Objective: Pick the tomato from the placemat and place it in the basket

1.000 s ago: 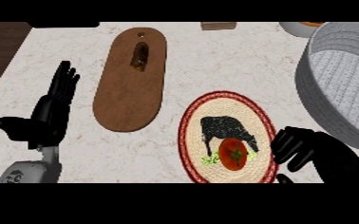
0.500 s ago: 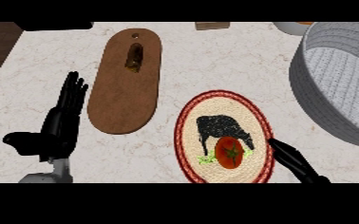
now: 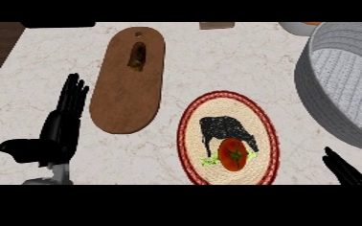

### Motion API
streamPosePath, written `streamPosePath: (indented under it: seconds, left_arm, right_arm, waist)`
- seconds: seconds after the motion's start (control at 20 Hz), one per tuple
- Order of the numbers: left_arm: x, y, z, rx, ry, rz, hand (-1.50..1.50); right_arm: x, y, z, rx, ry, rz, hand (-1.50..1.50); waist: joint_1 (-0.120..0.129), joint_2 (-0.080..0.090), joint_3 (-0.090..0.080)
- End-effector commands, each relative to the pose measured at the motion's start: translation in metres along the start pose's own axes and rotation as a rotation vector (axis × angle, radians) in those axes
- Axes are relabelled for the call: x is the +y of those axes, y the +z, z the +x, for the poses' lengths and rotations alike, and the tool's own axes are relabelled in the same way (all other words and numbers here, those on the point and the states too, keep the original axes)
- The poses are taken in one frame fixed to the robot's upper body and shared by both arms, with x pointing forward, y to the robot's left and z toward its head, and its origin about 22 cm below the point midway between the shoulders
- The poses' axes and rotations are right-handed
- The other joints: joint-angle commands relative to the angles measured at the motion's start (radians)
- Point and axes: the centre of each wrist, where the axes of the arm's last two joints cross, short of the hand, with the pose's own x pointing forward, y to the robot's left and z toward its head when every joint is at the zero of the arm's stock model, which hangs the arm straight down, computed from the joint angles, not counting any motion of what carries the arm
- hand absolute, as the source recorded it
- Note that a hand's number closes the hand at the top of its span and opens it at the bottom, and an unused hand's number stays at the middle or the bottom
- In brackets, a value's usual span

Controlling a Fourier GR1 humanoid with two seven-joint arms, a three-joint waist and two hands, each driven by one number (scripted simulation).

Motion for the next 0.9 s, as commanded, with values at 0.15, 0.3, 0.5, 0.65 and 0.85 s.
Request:
streamPosePath:
  seconds: [0.15, 0.3, 0.5, 0.65, 0.85]
  left_arm:
    - [-0.012, 0.001, 0.0, 0.007, 0.008, -0.02, 0.0]
    - [-0.006, 0.0, 0.006, 0.005, 0.012, -0.042, 0.0]
    - [-0.013, 0.005, 0.001, -0.009, 0.0, -0.032, 0.0]
    - [-0.02, 0.003, 0.003, 0.001, 0.015, -0.042, 0.0]
    - [0.002, -0.007, 0.009, -0.017, 0.007, -0.029, 0.0]
  right_arm:
    - [-0.048, 0.01, 0.061, 0.018, 0.153, 0.185, -1.5]
    - [-0.037, 0.013, 0.072, 0.052, 0.115, 0.216, -1.5]
    - [-0.037, 0.003, 0.077, 0.093, 0.175, 0.189, -1.5]
    - [-0.029, -0.012, 0.074, 0.147, 0.234, 0.18, -1.5]
    - [-0.022, -0.02, 0.082, 0.185, 0.245, 0.196, -1.5]
  waist:
    - [0.027, 0.007, 0.001]
    - [0.03, 0.003, 0.003]
    - [0.029, 0.003, 0.003]
    - [0.034, 0.003, 0.004]
    - [0.034, 0.002, 0.005]
